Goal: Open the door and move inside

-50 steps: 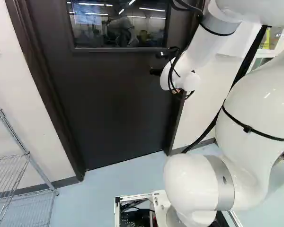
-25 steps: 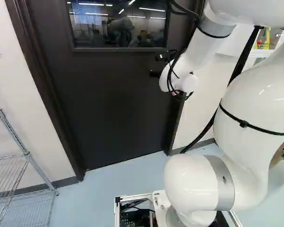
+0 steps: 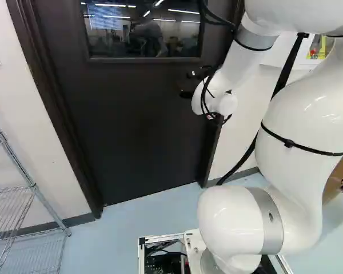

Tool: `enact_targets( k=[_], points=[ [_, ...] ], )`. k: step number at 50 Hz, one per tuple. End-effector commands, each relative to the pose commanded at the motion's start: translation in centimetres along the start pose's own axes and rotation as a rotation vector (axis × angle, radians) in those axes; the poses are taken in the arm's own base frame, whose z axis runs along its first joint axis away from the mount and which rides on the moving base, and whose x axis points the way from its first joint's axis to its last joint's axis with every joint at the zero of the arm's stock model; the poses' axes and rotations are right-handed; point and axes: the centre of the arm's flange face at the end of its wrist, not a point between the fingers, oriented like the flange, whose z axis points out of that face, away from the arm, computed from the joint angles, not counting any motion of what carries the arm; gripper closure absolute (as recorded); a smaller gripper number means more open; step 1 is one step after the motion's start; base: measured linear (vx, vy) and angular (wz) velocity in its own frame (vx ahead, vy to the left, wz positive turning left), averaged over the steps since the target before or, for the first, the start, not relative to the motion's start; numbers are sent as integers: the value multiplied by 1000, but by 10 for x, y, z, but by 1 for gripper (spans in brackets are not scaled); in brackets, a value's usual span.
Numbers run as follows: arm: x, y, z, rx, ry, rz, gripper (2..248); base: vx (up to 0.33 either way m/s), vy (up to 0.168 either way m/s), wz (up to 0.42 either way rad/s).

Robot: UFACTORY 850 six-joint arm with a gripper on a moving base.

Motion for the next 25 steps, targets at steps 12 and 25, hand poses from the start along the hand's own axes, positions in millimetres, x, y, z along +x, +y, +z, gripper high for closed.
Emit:
enact_targets(
  k=[12, 25],
  points=[
    [-12, -2, 4, 5, -26, 6, 3, 0, 0, 0],
    [-25, -3, 13, 12, -52, 12, 3, 0, 0, 0]
  ],
)
